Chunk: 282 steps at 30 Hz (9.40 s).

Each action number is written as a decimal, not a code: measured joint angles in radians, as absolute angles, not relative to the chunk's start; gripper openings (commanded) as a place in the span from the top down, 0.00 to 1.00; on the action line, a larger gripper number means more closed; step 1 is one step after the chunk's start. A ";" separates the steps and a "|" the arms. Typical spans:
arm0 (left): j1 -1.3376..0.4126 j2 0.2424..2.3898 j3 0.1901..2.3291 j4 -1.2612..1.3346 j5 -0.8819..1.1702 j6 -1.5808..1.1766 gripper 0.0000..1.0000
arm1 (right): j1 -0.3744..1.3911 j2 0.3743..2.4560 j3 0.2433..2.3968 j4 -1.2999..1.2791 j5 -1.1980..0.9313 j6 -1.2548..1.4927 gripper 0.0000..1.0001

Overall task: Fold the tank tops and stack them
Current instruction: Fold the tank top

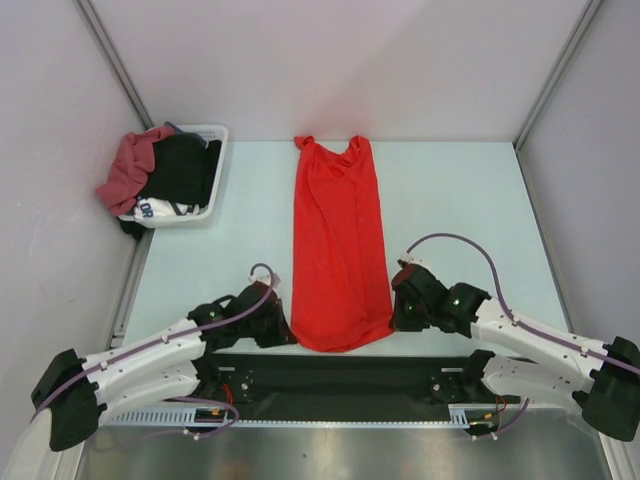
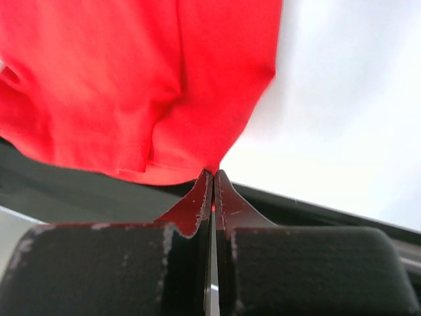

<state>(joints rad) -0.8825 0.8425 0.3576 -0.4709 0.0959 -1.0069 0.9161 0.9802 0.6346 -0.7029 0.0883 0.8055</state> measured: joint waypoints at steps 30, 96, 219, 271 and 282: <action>-0.414 1.628 1.121 -0.355 0.081 -0.627 0.99 | 0.406 1.836 1.557 -0.636 -0.073 0.424 1.00; -0.207 2.152 1.610 -0.232 0.288 -0.610 0.40 | 0.207 2.351 1.940 -0.500 -0.335 0.386 0.62; -0.733 1.073 0.332 -0.088 0.142 -0.757 0.47 | 0.736 0.986 0.475 -0.564 0.107 0.791 0.60; -0.733 1.151 0.375 -0.092 0.188 -0.696 0.55 | 0.941 0.826 0.354 -0.575 0.182 1.054 0.61; -0.757 1.150 0.368 -0.071 0.221 -0.703 0.55 | 0.943 0.836 0.355 -0.569 0.179 1.053 0.55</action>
